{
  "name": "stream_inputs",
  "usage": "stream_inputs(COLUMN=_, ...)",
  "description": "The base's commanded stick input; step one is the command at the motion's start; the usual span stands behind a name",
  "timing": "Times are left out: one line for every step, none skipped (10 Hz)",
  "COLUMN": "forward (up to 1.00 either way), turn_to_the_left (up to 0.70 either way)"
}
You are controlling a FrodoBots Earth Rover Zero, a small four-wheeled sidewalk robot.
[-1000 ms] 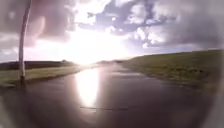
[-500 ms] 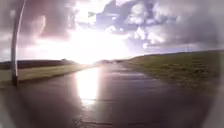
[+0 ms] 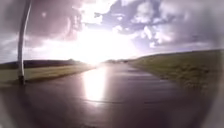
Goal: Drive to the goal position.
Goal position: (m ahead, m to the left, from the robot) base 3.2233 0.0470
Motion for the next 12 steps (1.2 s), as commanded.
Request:
stream_inputs(forward=0.7, turn_to_the_left=0.0)
stream_inputs(forward=0.7, turn_to_the_left=0.0)
stream_inputs(forward=0.7, turn_to_the_left=0.0)
stream_inputs(forward=0.7, turn_to_the_left=0.0)
stream_inputs(forward=0.7, turn_to_the_left=0.0)
stream_inputs(forward=0.7, turn_to_the_left=0.0)
stream_inputs(forward=0.7, turn_to_the_left=0.0)
stream_inputs(forward=0.7, turn_to_the_left=0.0)
stream_inputs(forward=0.7, turn_to_the_left=0.0)
stream_inputs(forward=0.7, turn_to_the_left=0.0)
stream_inputs(forward=0.7, turn_to_the_left=0.0)
stream_inputs(forward=0.7, turn_to_the_left=0.0)
